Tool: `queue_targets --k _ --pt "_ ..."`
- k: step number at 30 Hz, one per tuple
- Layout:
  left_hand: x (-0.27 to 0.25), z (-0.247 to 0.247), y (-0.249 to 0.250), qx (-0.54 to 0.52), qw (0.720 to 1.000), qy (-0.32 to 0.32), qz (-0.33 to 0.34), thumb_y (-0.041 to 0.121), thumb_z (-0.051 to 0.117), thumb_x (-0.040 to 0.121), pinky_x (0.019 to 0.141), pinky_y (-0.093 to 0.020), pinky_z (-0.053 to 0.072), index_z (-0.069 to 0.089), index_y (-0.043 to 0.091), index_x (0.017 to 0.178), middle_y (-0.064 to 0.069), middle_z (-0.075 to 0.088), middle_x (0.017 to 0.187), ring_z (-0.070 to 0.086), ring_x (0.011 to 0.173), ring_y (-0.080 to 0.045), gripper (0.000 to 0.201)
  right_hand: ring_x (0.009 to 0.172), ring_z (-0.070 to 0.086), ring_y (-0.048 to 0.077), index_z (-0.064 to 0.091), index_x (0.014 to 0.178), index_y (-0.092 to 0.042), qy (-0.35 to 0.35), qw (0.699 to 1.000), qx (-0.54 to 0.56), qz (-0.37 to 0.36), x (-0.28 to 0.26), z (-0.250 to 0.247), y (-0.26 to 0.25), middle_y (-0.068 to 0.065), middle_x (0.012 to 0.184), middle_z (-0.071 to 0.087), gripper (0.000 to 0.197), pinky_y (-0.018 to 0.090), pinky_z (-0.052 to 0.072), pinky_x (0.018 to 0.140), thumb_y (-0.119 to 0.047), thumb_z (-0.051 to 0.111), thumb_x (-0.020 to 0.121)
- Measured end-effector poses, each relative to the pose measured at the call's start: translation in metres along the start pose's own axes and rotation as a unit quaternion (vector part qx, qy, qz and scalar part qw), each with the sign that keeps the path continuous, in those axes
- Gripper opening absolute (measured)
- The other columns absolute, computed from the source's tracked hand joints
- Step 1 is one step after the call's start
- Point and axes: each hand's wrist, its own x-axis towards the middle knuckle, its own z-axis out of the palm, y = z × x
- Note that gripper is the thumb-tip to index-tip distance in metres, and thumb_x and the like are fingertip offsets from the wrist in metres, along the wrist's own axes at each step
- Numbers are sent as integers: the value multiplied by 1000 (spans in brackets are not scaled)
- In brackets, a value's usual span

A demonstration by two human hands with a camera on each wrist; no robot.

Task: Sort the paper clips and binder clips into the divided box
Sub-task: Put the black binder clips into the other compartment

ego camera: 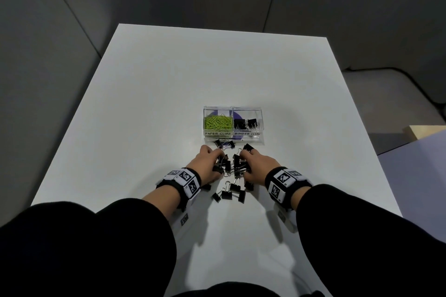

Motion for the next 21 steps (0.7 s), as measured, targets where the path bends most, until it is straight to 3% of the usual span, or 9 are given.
queue_targets --k 8,15,21 --pt "1 0 3 41 999 -9 11 16 63 83 94 -37 46 42 17 128 -10 46 126 53 109 -28 49 92 60 34 39 121 -15 17 1000 11 -8 0 -1 6 12 122 48 38 37 49 74 -18 54 86" --pt "-1 -1 0 55 997 33 37 12 52 92 90 -29 42 61 16 119 -11 54 120 54 107 -27 29 100 58 34 48 123 -10 78 995 61 -7 -5 4 15 16 117 54 31 40 48 89 -11 50 92" --pt "-9 -1 2 48 997 36 48 14 52 92 88 -28 43 62 17 117 -9 57 119 56 106 -26 26 101 55 33 51 118 -6 101 991 91 -8 -13 4 19 17 114 54 27 35 42 86 -10 50 92"
